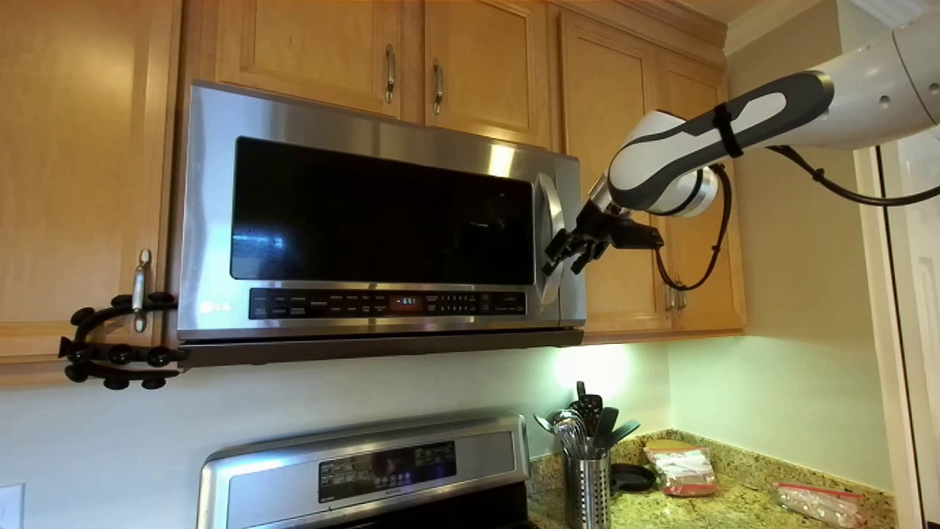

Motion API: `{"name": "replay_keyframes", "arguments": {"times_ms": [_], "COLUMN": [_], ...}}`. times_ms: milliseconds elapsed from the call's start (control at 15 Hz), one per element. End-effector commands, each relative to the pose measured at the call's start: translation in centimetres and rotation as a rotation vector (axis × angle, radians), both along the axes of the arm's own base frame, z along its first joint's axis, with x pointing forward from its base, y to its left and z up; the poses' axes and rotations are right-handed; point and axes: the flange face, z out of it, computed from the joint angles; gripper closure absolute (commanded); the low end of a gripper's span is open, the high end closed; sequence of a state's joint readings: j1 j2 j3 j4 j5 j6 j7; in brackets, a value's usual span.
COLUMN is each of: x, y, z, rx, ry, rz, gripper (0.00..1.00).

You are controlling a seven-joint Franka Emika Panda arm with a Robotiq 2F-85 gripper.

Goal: Open the microwave door

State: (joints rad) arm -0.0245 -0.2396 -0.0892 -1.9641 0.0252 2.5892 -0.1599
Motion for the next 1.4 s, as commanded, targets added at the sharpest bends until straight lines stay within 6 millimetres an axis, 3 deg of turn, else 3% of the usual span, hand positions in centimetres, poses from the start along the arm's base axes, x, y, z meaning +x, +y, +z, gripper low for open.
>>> {"name": "replay_keyframes", "arguments": {"times_ms": [0, 533, 867, 1333], "x": [1.1, 1.9, 1.3, -0.2], "y": [0.2, 1.0, 1.7, 6.6], "z": [0.5, 0.9, -0.3, -1.7], "rx": [0.024, 0.017, 0.000, -0.151], "ry": [-0.033, -0.014, 0.040, 0.067], "rz": [0.018, 0.040, 0.010, -0.111], "gripper": [0.33, 0.84, 0.85, 0.85]}}
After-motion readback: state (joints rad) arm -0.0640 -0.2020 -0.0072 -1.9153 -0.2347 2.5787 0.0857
